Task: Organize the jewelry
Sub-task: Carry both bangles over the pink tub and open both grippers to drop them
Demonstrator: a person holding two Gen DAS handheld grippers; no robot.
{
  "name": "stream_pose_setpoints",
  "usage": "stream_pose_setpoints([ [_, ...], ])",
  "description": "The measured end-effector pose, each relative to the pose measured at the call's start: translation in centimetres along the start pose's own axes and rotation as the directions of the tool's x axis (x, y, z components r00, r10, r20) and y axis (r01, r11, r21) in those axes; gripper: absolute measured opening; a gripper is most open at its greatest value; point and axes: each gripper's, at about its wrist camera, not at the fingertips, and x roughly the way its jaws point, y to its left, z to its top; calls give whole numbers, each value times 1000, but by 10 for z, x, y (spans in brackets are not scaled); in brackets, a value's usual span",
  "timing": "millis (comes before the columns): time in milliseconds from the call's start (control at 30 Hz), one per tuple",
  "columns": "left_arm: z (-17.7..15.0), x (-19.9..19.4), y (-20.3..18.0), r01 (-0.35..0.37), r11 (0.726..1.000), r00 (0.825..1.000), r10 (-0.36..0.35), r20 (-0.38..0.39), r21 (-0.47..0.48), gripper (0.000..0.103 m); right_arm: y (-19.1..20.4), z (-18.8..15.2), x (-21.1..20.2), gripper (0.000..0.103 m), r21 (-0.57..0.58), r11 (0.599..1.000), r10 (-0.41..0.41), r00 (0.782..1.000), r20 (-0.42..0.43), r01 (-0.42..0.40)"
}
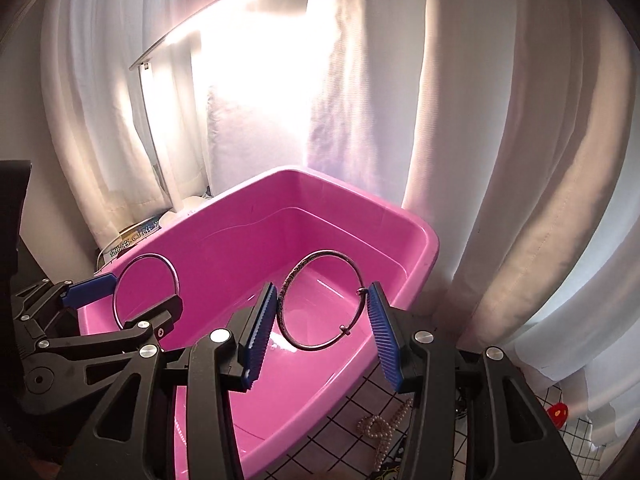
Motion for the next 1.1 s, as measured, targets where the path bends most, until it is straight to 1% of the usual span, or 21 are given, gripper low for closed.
stream_pose_setpoints([
  [100,3,12,9,-10,1000,1000,9,-21,-20,71,5,7,16,45,-5,1000,15,999,-30,-16],
  [233,6,26,14,-30,999,999,29,-44,-23,71,10,13,37,45,3,1000,29,997,-70,-29],
  [300,7,34,17,-28,999,997,26,-66,-36,71,10,14,47,45,5,999,32,995,-96,-32],
  [500,9,52,19,-48,998,992,42,-122,-47,71,11,17,74,45,18,999,47,984,-174,-44],
  [667,10,65,22,-56,996,985,45,-168,-63,72,11,19,92,45,30,998,54,970,-238,-49],
  [900,7,74,25,-66,996,972,49,-229,-66,73,13,17,106,46,32,999,49,955,-294,-41],
  [933,6,76,26,-68,995,969,50,-242,-67,73,13,16,106,46,36,998,52,953,-299,-43],
  [1000,5,78,27,-77,995,966,57,-253,-67,81,13,16,107,47,38,999,41,951,-306,-31],
  [1033,5,77,29,-74,995,967,54,-251,-72,81,12,16,107,47,37,999,40,951,-305,-31],
  [1100,5,77,30,-80,994,965,58,-256,-78,85,11,17,106,54,34,999,24,952,-305,-14],
])
